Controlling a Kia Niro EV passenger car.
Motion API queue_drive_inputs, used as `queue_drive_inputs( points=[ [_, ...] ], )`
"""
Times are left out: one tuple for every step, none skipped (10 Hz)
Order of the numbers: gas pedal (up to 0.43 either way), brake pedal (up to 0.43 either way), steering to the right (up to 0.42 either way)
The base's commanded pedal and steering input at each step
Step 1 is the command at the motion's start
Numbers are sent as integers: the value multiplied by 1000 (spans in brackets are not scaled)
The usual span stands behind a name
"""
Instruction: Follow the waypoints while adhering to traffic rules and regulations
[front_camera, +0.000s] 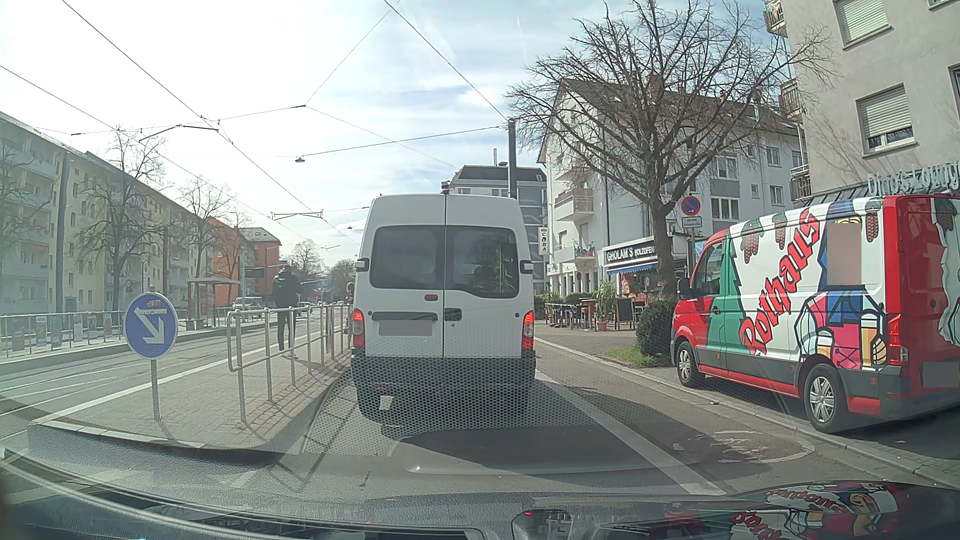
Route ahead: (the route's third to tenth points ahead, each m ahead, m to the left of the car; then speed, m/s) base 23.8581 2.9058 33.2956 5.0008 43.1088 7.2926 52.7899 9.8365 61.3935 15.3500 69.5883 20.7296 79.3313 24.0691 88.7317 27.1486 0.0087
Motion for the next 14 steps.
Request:
queue_drive_inputs(
  points=[
    [0, 238, -49],
    [0, 238, -49],
    [0, 244, -49],
    [0, 238, -49],
    [0, 238, -49],
    [0, 238, -49],
    [0, 238, -49],
    [0, 238, -49],
    [0, 238, -49],
    [0, 244, -49],
    [0, 244, -49],
    [0, 238, -49],
    [0, 244, -49],
    [0, 244, -49]
  ],
)
